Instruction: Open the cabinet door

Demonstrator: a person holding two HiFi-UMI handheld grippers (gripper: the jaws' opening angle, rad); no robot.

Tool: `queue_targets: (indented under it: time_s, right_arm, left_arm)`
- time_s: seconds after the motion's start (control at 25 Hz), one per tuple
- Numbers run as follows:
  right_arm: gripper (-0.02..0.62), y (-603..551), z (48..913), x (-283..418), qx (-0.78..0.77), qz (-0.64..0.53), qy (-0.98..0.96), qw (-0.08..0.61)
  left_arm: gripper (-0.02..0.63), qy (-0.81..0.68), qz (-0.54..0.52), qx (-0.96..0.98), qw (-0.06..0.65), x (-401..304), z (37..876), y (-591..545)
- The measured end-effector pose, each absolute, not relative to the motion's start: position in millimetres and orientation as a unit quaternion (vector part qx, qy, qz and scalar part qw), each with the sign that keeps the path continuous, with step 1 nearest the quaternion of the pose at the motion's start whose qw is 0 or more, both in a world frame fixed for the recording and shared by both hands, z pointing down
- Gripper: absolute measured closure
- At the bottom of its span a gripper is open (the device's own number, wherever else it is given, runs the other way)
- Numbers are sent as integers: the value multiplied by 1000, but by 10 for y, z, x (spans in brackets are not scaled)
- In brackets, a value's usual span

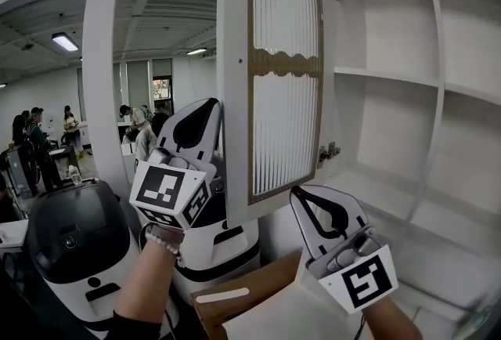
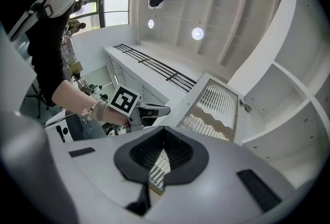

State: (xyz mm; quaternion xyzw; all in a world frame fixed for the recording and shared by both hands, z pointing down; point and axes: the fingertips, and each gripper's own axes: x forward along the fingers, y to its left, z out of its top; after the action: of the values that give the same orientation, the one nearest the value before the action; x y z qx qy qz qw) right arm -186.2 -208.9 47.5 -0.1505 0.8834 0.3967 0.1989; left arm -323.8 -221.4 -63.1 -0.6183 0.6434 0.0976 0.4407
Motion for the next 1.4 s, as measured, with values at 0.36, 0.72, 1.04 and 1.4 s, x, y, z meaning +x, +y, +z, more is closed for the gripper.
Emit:
queue_targets:
  time_s: [0.36,0.72,1.04,1.4]
  right_arm:
    - [595,-2062,705,-1846,-154,373,895,191]
    - [595,-2057,972,-1661,-173,349,903,183]
    - [595,-2066,1259,-1409,-202,326,908,169]
    - [595,-2122,1665,-999,-255,312,906,130]
  left_arm:
    - [611,645,104,-634,413,-3122,-172,-2099]
    - [611,643,95,-658,380,-2924,473,-2026]
    - [611,628,83,-696,340,-2569,1075,-2137]
    - [611,592,48,-745,305,-1980,1701,-2229]
